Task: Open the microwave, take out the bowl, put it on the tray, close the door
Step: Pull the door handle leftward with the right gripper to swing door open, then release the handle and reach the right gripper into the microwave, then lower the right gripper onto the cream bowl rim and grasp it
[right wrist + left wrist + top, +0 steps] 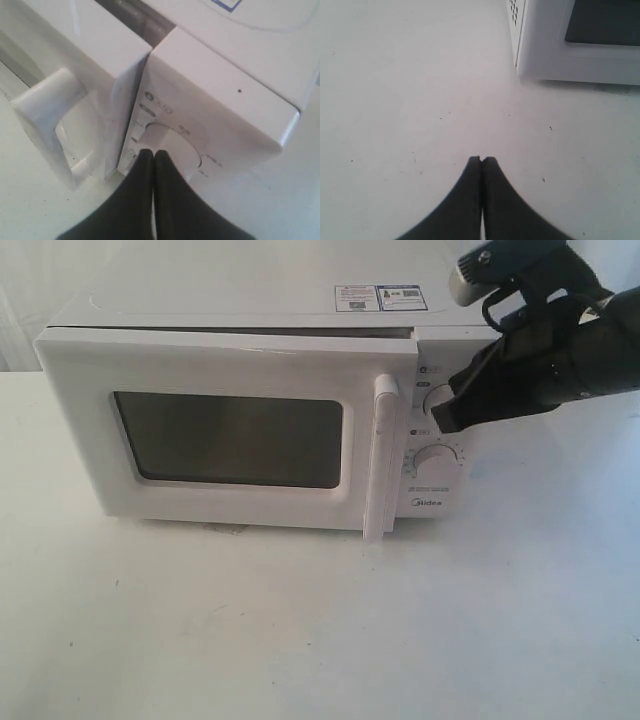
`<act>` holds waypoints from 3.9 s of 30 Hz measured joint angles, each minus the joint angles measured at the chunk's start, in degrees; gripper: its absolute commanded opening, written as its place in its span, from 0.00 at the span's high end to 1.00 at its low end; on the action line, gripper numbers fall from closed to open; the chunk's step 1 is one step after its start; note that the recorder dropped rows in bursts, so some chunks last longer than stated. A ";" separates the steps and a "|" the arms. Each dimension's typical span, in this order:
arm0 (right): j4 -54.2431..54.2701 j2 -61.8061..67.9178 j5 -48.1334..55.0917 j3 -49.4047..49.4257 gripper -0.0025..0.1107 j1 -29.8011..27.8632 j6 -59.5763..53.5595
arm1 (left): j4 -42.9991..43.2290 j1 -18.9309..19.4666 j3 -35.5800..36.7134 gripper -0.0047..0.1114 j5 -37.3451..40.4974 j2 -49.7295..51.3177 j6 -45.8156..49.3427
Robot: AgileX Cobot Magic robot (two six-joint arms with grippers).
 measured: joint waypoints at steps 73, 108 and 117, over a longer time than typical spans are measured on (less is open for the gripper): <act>16.50 10.67 -11.29 -2.88 0.98 32.25 -46.68 | 0.38 0.00 0.00 0.96 0.00 0.00 0.00; -34.17 26.67 21.13 -25.24 0.98 36.70 1.33 | 0.38 0.00 0.00 0.96 0.00 0.00 0.00; -63.71 28.54 7.71 -25.08 0.98 38.40 14.77 | 0.38 0.00 0.00 0.96 0.00 0.00 0.00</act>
